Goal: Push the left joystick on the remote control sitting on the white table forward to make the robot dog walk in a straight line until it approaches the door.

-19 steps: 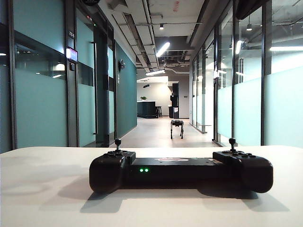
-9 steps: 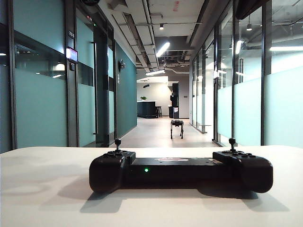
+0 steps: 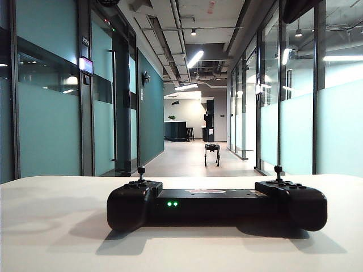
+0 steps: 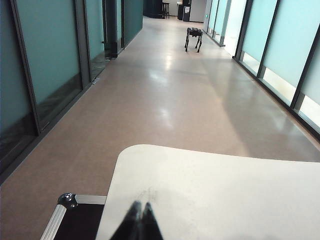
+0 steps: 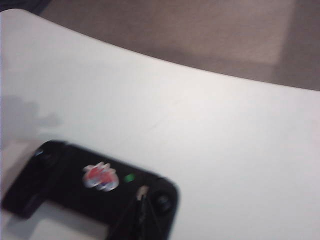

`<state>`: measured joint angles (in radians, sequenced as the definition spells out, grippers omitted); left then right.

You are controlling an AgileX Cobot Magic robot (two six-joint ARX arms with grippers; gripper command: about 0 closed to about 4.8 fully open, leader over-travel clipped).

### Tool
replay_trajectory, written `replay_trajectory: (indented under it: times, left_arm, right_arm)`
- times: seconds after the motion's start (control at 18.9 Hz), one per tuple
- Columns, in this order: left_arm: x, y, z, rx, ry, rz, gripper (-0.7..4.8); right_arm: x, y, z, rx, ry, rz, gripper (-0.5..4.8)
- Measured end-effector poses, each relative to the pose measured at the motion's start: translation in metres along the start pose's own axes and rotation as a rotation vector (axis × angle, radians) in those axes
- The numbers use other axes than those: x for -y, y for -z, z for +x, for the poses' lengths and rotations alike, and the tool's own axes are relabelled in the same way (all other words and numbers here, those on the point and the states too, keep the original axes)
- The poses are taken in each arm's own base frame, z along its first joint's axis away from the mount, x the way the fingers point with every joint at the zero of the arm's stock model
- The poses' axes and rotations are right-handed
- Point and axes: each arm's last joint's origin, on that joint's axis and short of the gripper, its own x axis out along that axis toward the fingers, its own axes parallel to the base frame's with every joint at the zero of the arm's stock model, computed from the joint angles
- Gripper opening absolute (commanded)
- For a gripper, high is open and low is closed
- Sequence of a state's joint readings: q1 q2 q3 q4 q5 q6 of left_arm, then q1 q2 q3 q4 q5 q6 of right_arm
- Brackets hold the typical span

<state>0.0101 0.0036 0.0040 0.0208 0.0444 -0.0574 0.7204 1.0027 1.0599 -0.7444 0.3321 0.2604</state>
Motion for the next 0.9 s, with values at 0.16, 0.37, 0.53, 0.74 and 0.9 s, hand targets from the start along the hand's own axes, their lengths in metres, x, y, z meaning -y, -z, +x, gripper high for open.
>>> replay_trajectory:
  times: [0.16, 0.37, 0.53, 0.74, 0.9]
  left_arm:
    - [0.000, 0.000, 0.000, 0.000, 0.000, 0.000, -0.05]
    - [0.000, 0.000, 0.000, 0.000, 0.000, 0.000, -0.05]
    - [0.000, 0.000, 0.000, 0.000, 0.000, 0.000, -0.05]
    - [0.000, 0.000, 0.000, -0.001, 0.000, 0.000, -0.05]
    - [0.000, 0.000, 0.000, 0.000, 0.000, 0.000, -0.05]
  right_arm:
    - [0.008, -0.002, 0.004, 0.062, 0.083, -0.043, 0.00]
    - [0.021, 0.009, 0.004, 0.225, 0.088, -0.138, -0.01]
    - [0.032, 0.023, 0.003, 0.412, 0.030, -0.089, 0.00]
    - [0.053, 0.052, 0.007, 0.529, 0.104, -0.026, -0.01]
    - [0.066, 0.082, 0.011, 0.527, 0.175, 0.004, -0.01]
